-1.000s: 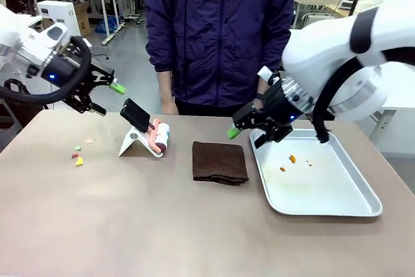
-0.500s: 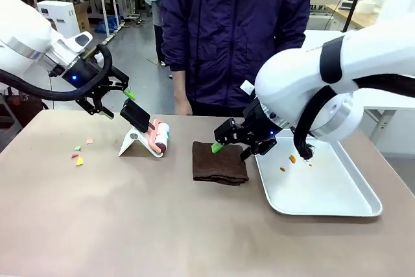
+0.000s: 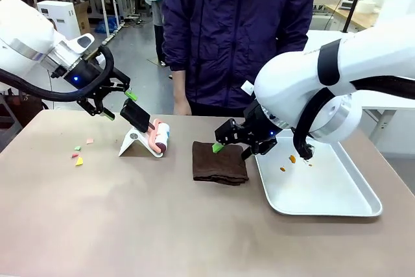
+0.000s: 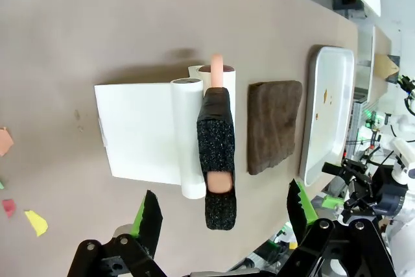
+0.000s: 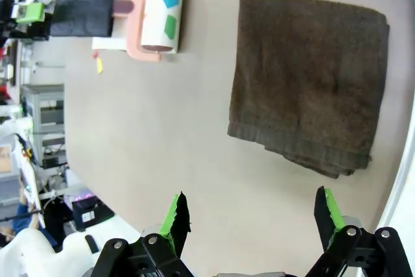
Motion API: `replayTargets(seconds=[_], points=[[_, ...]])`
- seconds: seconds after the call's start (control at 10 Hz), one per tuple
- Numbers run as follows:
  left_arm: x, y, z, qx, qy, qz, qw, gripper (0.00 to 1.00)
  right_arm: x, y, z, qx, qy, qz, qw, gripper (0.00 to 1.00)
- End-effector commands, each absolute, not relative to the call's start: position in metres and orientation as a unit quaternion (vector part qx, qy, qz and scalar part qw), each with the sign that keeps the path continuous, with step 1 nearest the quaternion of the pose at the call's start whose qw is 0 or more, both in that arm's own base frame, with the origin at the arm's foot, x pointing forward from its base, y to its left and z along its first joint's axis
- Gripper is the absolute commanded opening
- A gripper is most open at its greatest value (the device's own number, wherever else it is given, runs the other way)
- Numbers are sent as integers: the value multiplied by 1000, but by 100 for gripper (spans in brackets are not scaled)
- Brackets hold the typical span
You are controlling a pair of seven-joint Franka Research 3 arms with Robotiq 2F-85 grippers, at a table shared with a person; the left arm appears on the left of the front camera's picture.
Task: Clean the surface of the table.
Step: Hold the Lint Roller with your left hand and the towel with your right hand.
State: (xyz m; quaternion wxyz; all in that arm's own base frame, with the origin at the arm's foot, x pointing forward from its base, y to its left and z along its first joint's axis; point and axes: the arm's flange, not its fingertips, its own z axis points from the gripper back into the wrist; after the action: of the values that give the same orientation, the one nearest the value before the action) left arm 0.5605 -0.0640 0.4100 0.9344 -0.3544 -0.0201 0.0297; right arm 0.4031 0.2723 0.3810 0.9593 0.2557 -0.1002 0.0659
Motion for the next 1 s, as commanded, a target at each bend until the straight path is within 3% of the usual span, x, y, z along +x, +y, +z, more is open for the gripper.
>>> replayTargets(seconds=[0.0,0.2,0.9], points=[[557,-70,409,-339,-41,32,939,100,426,279,382,212,-84,69,971,100],[556,-75,404,-335,-54,39,940,100,460,299,366,181,-30,79,980,100],[563,-88,394,-331,-31,34,942,100,503,341,310,0,-60,14,998,100]])
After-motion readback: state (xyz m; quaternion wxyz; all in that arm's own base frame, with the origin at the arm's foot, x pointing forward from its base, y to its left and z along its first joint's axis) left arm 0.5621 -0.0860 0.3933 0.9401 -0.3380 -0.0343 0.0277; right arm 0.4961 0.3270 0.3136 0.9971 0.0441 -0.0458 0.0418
